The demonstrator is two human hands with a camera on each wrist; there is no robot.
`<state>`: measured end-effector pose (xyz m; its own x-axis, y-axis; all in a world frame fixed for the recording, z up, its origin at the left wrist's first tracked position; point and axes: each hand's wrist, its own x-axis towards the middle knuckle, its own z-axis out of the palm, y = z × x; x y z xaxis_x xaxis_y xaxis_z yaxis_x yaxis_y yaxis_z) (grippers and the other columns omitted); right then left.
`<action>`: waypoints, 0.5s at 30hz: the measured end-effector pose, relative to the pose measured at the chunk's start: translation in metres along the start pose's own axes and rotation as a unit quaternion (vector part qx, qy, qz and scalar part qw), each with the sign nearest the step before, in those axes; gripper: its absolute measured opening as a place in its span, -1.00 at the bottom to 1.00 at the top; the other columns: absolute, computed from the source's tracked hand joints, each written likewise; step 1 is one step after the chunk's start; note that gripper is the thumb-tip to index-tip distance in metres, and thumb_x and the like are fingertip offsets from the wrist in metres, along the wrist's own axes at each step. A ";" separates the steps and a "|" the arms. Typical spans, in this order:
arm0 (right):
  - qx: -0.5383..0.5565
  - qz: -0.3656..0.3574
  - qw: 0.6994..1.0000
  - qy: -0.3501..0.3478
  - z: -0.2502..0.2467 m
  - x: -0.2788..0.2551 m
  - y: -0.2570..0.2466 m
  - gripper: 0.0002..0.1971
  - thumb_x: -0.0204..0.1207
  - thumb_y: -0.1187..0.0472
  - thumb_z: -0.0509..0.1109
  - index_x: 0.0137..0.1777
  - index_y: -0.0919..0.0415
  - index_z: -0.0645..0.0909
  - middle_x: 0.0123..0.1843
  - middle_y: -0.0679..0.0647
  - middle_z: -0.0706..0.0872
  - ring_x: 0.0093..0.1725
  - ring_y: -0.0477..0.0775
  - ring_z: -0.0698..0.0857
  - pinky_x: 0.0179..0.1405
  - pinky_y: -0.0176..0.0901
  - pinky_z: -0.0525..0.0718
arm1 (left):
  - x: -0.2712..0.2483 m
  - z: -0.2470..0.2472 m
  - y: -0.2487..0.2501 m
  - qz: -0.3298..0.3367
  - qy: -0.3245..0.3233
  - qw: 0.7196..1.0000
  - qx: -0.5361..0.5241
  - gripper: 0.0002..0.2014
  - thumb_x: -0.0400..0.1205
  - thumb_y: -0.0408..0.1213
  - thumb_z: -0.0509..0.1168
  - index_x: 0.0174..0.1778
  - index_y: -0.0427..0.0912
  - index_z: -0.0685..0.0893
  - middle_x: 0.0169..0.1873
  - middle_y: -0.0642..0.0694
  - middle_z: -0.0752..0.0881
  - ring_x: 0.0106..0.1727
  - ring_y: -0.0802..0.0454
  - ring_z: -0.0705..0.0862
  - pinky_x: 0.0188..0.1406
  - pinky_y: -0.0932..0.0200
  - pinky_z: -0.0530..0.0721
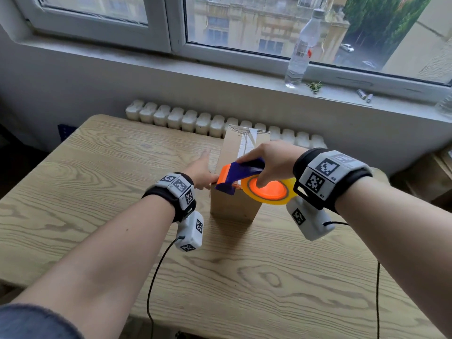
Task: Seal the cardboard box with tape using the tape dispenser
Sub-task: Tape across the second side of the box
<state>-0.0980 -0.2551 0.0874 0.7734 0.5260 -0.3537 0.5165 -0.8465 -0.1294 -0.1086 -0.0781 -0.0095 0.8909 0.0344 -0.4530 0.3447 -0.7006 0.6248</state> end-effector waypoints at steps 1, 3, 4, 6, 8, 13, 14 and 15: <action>0.002 -0.005 1.000 0.003 0.000 0.000 0.001 -0.32 0.28 0.18 0.54 0.41 -0.28 0.52 0.15 -0.09 0.73 -0.02 -0.01 0.57 0.07 -0.09 0.65 | 0.003 0.001 -0.001 0.047 0.019 0.998 0.040 -0.28 0.63 -0.13 0.32 0.66 0.02 0.11 0.30 -0.20 0.66 0.28 -0.11 0.67 0.24 0.00 0.66; 0.007 -0.010 1.000 0.004 -0.001 0.000 0.002 -0.33 0.29 0.19 0.53 0.41 -0.27 0.52 0.14 -0.08 0.74 -0.03 -0.01 0.58 0.04 -0.10 0.63 | 0.005 0.002 0.001 0.090 0.007 0.993 0.076 -0.49 0.67 -0.23 0.26 0.56 0.07 0.38 0.32 -0.11 0.65 0.34 -0.06 0.62 0.27 0.10 0.59; 0.010 -0.010 1.000 0.004 -0.002 -0.001 0.002 -0.34 0.30 0.20 0.53 0.41 -0.26 0.53 0.14 -0.08 0.73 -0.04 -0.02 0.57 0.03 -0.12 0.62 | 0.004 0.002 0.003 0.086 -0.016 0.993 0.075 -0.54 0.68 -0.28 0.22 0.53 0.05 0.45 0.31 -0.10 0.67 0.33 -0.06 0.62 0.25 0.15 0.56; 0.014 -0.009 1.000 0.004 -0.003 0.000 0.004 -0.34 0.30 0.21 0.53 0.41 -0.25 0.53 0.11 -0.08 0.71 -0.06 -0.03 0.55 -0.03 -0.16 0.59 | 0.000 0.002 0.006 0.081 -0.057 0.992 0.078 -0.56 0.72 -0.31 0.16 0.54 0.01 0.44 0.31 -0.08 0.65 0.35 -0.03 0.58 0.21 0.25 0.47; 0.018 -0.008 1.000 0.002 -0.004 0.001 0.005 -0.34 0.30 0.21 0.53 0.41 -0.25 0.53 0.03 -0.11 0.66 -0.06 -0.04 0.54 -0.10 -0.21 0.52 | -0.002 0.000 0.006 0.080 -0.075 0.991 0.075 -0.55 0.73 -0.30 0.15 0.56 0.00 0.41 0.34 -0.06 0.63 0.39 0.00 0.56 0.20 0.32 0.41; 0.024 -0.014 1.000 -0.007 -0.006 -0.001 0.011 -0.29 0.27 0.23 0.56 0.43 -0.26 0.52 -0.01 -0.15 0.61 -0.06 -0.06 0.53 -0.27 -0.26 0.45 | 0.007 0.000 -0.001 0.079 -0.087 0.991 0.063 -0.60 0.71 -0.29 0.20 0.50 -0.01 0.49 0.38 -0.07 0.62 0.44 -0.01 0.55 0.48 0.13 0.43; 0.022 -0.015 1.000 -0.007 -0.005 -0.002 0.013 -0.28 0.26 0.23 0.57 0.44 -0.26 0.51 0.00 -0.15 0.63 -0.05 -0.05 0.53 -0.22 -0.24 0.46 | 0.007 0.000 -0.001 0.084 -0.093 0.990 0.058 -0.60 0.72 -0.28 0.19 0.50 -0.01 0.49 0.39 -0.07 0.61 0.45 0.00 0.54 0.50 0.10 0.42; 0.022 -0.016 1.000 -0.009 -0.005 -0.004 0.016 -0.26 0.26 0.23 0.58 0.44 -0.27 0.51 0.04 -0.13 0.66 -0.03 -0.05 0.54 -0.15 -0.23 0.46 | 0.008 0.001 -0.002 0.089 -0.098 0.990 0.046 -0.60 0.72 -0.29 0.19 0.51 -0.03 0.48 0.40 -0.06 0.60 0.46 0.02 0.52 0.51 0.09 0.41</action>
<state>-0.0907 -0.2699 0.0912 0.7495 0.5522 -0.3652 0.5246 -0.8318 -0.1812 -0.1023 -0.0773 -0.0150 0.8574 -0.2283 -0.4613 0.1513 -0.7448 0.6499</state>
